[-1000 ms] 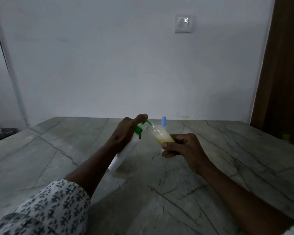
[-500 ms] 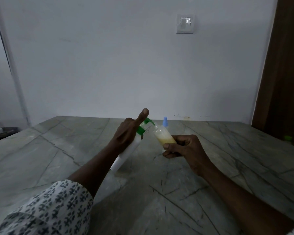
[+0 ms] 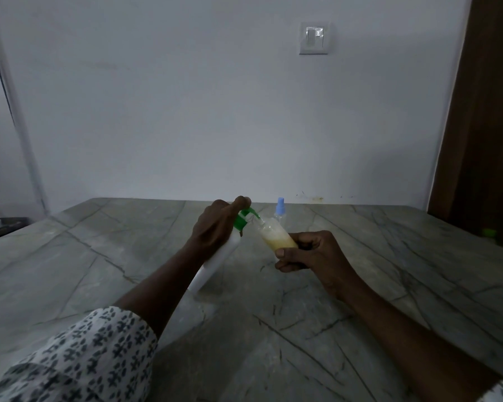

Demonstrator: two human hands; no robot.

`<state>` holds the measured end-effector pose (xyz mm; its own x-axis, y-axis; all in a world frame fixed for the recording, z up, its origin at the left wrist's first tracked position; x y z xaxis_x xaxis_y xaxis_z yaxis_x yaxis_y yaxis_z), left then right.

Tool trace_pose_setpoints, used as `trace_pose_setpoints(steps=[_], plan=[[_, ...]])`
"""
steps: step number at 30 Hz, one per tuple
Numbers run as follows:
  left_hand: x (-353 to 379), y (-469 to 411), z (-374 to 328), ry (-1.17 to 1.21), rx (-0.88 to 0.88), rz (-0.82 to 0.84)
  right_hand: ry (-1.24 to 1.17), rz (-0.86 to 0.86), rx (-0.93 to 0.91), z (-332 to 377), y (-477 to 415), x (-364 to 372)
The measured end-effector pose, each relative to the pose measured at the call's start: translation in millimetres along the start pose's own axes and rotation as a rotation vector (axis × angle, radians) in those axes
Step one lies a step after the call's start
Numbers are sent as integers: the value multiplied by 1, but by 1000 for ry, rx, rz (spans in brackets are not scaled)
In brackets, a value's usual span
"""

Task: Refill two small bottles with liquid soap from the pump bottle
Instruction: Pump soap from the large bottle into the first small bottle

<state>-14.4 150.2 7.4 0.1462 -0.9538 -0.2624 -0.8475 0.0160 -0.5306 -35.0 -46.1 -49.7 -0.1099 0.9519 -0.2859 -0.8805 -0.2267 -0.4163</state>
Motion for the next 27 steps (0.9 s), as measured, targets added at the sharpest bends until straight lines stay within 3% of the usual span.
trace_pose_setpoints(steps=[10, 20, 24, 27], plan=[[2, 3, -1, 49, -116, 3, -8, -19, -11, 1, -1, -1], [2, 3, -2, -125, -70, -32, 24, 7, -4, -3, 0, 2], [0, 3, -2, -16, 20, -15, 6, 0, -15, -1, 0, 2], [-1, 2, 0, -10, -15, -26, -28, -17, -14, -1, -2, 0]])
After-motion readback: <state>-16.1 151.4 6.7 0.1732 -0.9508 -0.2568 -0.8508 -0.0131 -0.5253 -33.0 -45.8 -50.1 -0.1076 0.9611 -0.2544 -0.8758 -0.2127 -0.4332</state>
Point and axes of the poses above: each hand's wrist, its own y-axis away from the middle knuckle, its own x-axis out of the palm, z = x × y, the point moved 8 cm from there along -y, towards the middle knuckle, and after that the axes turned 15 degrees about y, right-handed, at the moved point
